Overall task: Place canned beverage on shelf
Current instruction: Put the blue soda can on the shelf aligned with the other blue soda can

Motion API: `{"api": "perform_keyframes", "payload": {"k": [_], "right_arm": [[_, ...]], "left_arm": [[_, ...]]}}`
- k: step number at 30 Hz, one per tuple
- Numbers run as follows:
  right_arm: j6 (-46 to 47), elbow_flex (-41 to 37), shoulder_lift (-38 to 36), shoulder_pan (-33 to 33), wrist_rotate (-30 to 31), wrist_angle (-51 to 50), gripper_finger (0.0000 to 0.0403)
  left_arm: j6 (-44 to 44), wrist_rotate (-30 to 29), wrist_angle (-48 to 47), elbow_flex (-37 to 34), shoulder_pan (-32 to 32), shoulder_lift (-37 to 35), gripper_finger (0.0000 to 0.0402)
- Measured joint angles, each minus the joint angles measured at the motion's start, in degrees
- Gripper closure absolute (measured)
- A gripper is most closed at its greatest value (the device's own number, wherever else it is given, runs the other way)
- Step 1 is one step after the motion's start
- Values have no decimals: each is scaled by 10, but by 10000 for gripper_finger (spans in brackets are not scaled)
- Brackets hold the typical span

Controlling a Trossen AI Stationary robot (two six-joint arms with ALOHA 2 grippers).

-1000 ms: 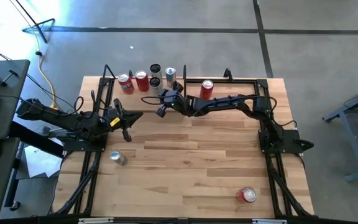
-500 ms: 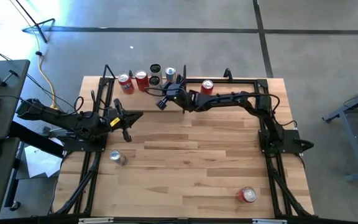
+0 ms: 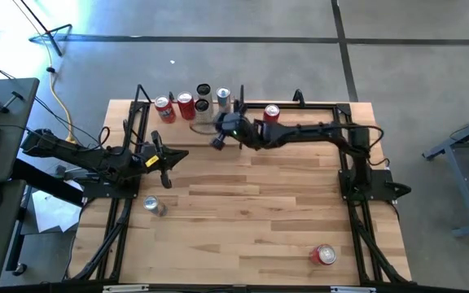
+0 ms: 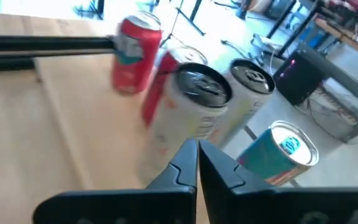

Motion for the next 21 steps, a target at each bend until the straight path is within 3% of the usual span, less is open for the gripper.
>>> {"api": "perform_keyframes", "payload": {"k": [4,11,21], "right_arm": [[0,-111,-47,43,-8,105,403],[43,-357,-110,120,-130,375,403],[49,-446,-140,217,-133,393,403]], "left_arm": [[8,1,0,0,0,0,402],[-27,49,-31,0,0,10,402],[-35,58,-30,9,1,59,401]]}}
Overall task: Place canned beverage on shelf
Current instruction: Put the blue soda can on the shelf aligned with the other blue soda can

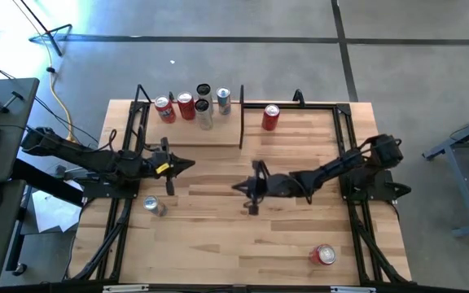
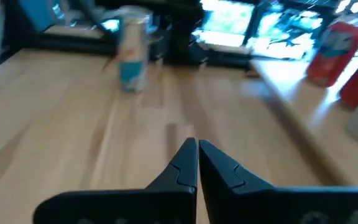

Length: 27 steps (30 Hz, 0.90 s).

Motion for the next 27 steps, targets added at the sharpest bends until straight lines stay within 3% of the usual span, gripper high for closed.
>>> {"api": "perform_keyframes", "payload": {"k": [7,14,21,27], "right_arm": [[12,-53,0,21,0,28,403],[35,-112,0,21,1,122,403],[34,-124,0,21,11,123,403],[26,-124,0,21,12,118,403]], "left_arm": [[-8,5,-53,52,-6,24,402],[-42,37,-108,101,-12,65,401],[-130,64,-348,223,-24,110,402],[-260,103,-542,320,-55,173,401]]}}
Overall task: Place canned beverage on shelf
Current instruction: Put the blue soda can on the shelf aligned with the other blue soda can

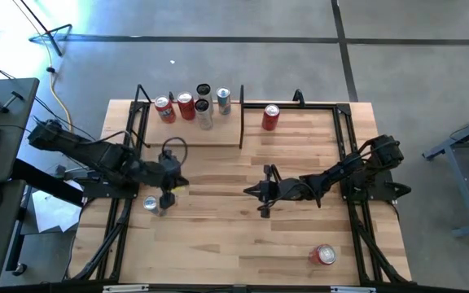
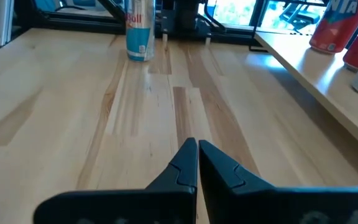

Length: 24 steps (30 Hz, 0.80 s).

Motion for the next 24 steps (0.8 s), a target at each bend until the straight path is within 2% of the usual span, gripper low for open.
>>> {"api": "perform_keyframes", "payload": {"k": [3,6,12,19,22,24], "right_arm": [[3,0,0,0,0,-5,403],[3,0,0,0,0,-5,403],[5,0,0,0,0,-4,403],[16,0,1,0,-5,-9,403],[18,0,1,0,-7,-9,403],[18,0,1,0,-8,-9,403]], "left_arm": [[-68,35,-65,39,-14,31,391],[-113,42,-117,70,-30,56,365],[-151,54,-192,128,-45,98,274],[-297,146,-326,166,-56,138,156],[-341,185,-387,166,-63,153,121],[-355,189,-418,166,-68,162,107]]}}
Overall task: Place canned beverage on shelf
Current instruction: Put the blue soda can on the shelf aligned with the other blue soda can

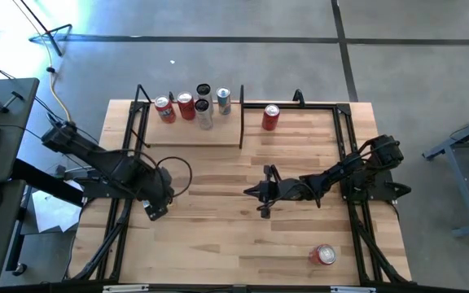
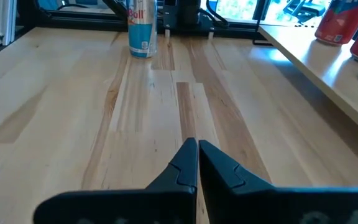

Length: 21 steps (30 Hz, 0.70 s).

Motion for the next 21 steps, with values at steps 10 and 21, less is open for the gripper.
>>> {"api": "perform_keyframes", "payload": {"k": [10,21], "right_arm": [[12,0,0,1,-11,0,403],[15,0,0,27,-4,7,403]], "left_arm": [[-30,-39,-14,-3,-30,13,94],[-38,-38,-12,-3,-50,13,93]]}}
